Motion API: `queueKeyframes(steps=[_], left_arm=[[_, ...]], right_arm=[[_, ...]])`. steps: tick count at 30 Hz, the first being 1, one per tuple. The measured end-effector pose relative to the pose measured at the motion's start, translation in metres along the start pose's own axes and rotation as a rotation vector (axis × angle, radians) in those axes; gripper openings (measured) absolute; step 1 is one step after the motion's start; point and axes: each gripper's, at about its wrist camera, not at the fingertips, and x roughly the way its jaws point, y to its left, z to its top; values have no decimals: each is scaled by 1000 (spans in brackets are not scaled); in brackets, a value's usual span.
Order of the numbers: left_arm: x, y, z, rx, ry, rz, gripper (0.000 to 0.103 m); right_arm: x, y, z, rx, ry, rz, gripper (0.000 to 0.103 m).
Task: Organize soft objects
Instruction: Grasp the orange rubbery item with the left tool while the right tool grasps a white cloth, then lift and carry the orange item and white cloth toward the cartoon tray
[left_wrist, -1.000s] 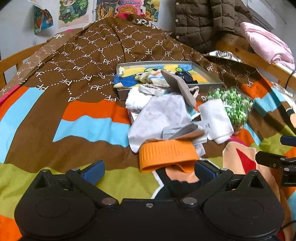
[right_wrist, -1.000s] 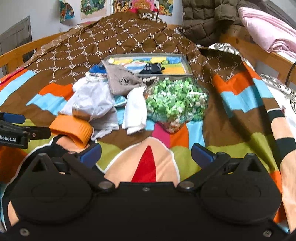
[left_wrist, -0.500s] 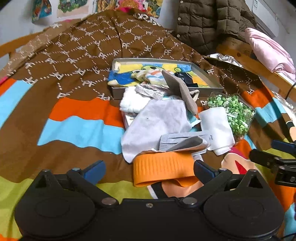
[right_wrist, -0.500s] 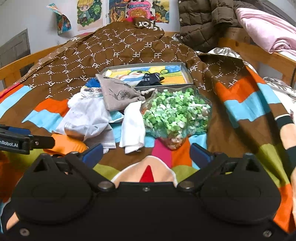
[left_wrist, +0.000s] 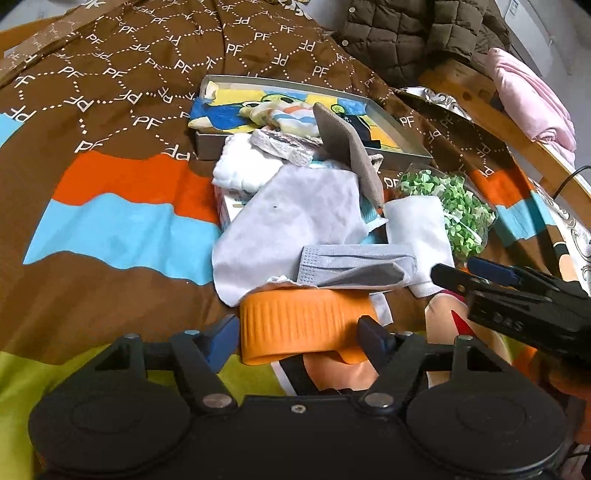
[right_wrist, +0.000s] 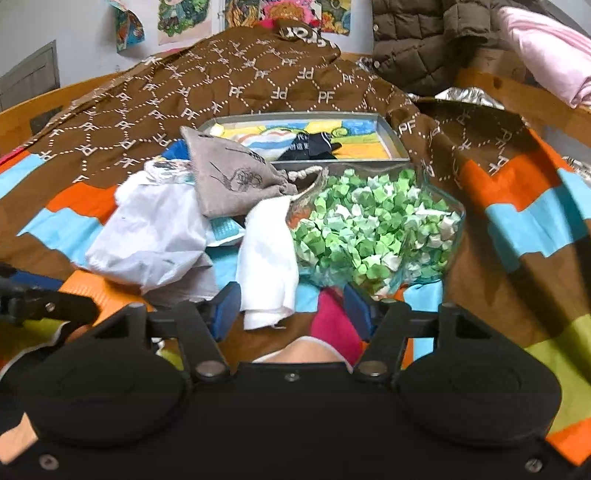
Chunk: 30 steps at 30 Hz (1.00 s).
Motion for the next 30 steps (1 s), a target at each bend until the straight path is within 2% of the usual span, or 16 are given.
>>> queueKeyframes(steps=[2, 3, 6, 9, 11, 15, 20, 30], left_arm=[[1, 2, 1, -7, 5, -3, 68], [2, 3, 2, -17, 6, -5, 66], [1, 8, 2, -48, 11, -14, 52], [0, 10, 3, -68, 13, -33, 43], [-1, 8, 3, -66, 11, -48, 41], [-4, 3, 2, -56, 0, -77, 35], [-10, -3, 2, -37, -16, -88, 26], [-21, -12, -2, -8, -19, -83, 21]], right_arm=[[8, 0, -1, 13, 14, 3, 45], [10, -1, -1, 19, 21, 4, 38], [15, 0, -3, 28, 38, 14, 26], [17, 3, -3, 25, 34, 34, 21], [16, 5, -3, 22, 28, 44, 20], [17, 7, -2, 24, 35, 65, 8], [15, 6, -1, 24, 32, 76, 2], [5, 18, -1, -32, 12, 65, 0]])
